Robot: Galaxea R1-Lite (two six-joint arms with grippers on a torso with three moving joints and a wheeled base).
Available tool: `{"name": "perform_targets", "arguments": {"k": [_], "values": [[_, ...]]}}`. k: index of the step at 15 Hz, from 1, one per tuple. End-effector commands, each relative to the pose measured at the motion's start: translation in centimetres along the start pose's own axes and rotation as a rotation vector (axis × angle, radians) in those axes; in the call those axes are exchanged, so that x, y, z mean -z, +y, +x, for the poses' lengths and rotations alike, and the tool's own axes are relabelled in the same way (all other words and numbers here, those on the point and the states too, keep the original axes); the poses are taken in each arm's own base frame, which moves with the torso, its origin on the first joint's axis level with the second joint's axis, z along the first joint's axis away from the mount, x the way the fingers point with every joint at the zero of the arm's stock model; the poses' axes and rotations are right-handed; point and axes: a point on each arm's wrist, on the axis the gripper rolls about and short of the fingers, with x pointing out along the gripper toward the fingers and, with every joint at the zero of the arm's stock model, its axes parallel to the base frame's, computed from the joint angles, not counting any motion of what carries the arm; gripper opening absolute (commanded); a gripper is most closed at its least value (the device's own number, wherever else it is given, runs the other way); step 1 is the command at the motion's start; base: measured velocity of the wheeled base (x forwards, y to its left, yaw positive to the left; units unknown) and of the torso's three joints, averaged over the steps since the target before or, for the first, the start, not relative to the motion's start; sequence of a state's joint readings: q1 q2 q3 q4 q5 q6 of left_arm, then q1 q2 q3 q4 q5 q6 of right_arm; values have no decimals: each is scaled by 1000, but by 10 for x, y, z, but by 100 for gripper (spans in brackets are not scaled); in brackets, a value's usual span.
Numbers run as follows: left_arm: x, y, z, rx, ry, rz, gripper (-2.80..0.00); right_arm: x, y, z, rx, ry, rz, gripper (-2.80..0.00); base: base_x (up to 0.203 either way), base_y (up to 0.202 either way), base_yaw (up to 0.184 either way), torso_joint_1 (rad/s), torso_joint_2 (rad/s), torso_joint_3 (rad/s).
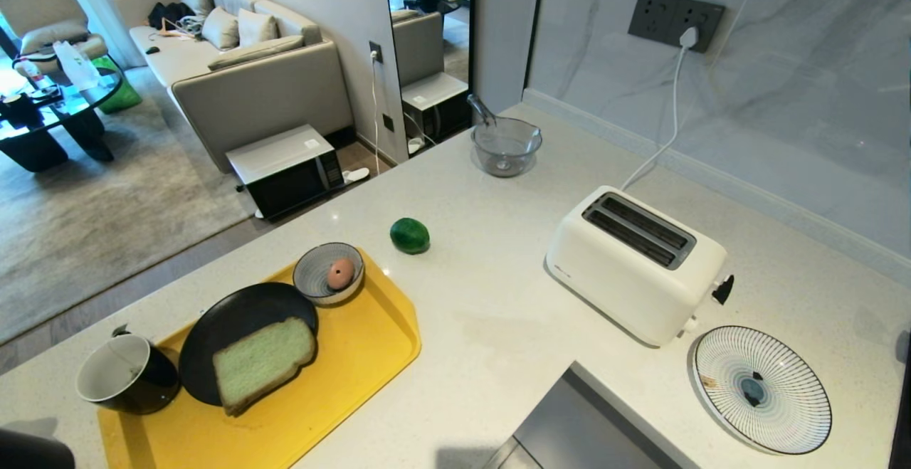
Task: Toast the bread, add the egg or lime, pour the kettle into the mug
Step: Put the fruit on a plate
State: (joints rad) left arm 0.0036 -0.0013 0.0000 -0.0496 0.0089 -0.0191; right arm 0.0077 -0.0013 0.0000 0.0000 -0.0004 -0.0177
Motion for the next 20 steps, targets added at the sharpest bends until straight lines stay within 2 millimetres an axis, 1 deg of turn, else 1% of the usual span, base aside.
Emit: {"name": "perform_targets", "arguments": {"k": [1, 20], "values": [[4, 0, 1, 0, 12, -1, -280, 1, 0, 0, -4, 4, -16, -280, 0, 0, 0, 0, 0, 0], [4, 0, 1, 0, 13, -1, -280, 0, 0, 0, -3, 3, -14, -280, 0, 0, 0, 0, 0, 0]]}}
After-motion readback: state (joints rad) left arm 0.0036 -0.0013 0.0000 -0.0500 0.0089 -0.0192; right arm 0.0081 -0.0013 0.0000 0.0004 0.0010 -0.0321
